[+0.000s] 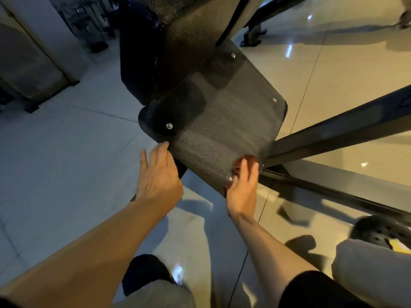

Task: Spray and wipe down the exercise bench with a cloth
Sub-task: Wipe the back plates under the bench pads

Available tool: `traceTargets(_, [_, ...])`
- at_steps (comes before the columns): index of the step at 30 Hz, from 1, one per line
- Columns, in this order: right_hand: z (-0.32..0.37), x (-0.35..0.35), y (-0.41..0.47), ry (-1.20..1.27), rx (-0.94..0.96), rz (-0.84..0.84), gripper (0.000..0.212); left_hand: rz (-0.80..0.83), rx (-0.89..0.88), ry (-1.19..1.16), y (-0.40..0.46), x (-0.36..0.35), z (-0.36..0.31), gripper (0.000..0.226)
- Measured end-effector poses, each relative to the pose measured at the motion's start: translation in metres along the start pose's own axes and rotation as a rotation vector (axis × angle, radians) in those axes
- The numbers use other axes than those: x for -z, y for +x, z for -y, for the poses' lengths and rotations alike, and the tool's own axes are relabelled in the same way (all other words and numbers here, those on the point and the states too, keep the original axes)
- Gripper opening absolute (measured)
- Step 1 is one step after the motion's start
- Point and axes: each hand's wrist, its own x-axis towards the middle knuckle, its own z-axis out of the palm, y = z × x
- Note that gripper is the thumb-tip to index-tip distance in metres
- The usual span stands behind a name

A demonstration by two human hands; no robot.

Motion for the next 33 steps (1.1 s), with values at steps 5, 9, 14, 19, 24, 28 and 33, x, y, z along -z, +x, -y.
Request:
traceTargets(5, [0.042,-0.011,0.009,-0.070,-0.171,0.002,0.055,-0.010,-0.029,0.004,0.002,0.004,0.001,0.055])
traceTargets(9, [0.112,-0.040,0.011,-0.016,0.331,0.173,0.056,-0.070,-0.034,-0.059,0.004,0.013,0.004,0.057])
traceTargets(14, [0.105,-0.041,0.031,-0.106,0.555,0.174,0.051,-0.072,-0.014,-0.032,0.012,0.019,0.012,0.065])
traceTargets(19, [0.014,-0.011,0.054,-0.065,0.021,-0.076,0.048,-0.088,-0.080,-0.020,0.027,0.012,-0.002,0.064])
traceTargets(24, [0.057,-0.026,0.063,-0.041,-0.177,-0.081,0.052,-0.100,-0.106,0.003,0.039,0.013,-0.007,0.069])
traceTargets(28, [0.132,-0.059,0.071,0.014,0.448,0.073,0.051,-0.110,-0.073,0.036,0.054,0.019,-0.003,0.071])
traceTargets(33, [0.106,-0.044,0.107,-0.018,0.548,0.081,0.046,-0.103,-0.080,0.048,0.072,0.022,-0.011,0.067])
